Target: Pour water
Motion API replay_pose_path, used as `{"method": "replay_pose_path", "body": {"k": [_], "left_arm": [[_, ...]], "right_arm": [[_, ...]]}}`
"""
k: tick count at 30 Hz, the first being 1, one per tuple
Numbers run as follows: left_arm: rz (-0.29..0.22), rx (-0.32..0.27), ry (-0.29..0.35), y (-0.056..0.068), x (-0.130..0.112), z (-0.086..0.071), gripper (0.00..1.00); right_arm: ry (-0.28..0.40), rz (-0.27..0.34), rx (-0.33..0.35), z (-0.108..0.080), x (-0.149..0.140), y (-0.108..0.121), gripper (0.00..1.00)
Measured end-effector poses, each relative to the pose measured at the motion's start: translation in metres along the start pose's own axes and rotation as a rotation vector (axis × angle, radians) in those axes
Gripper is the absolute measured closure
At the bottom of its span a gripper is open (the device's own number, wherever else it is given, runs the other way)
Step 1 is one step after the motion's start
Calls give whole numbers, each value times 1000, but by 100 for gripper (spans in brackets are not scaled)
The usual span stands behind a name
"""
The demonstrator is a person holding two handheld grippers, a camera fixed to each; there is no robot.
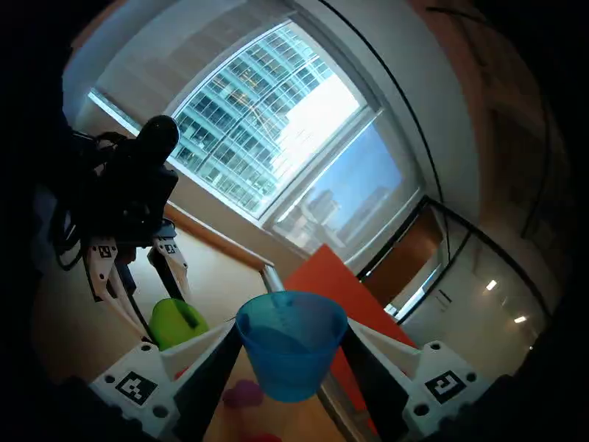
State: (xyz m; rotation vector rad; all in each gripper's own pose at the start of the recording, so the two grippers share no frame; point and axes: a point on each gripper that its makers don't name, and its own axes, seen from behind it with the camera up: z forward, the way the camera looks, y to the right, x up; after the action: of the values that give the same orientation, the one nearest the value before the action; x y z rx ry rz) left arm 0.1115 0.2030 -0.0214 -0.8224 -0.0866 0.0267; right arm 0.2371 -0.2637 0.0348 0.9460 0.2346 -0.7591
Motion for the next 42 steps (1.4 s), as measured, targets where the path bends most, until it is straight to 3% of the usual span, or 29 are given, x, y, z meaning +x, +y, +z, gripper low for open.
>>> {"method": "replay_pose_path", "body": {"k": [20,42], "left_arm": [[-7,-22,7,1,0,11,15],[0,-37,12,8,6,15,15]], "right_arm": [[-28,-184,0,21,-2,10,10],[-57,-349,-33,29,-4,26,10]]}}
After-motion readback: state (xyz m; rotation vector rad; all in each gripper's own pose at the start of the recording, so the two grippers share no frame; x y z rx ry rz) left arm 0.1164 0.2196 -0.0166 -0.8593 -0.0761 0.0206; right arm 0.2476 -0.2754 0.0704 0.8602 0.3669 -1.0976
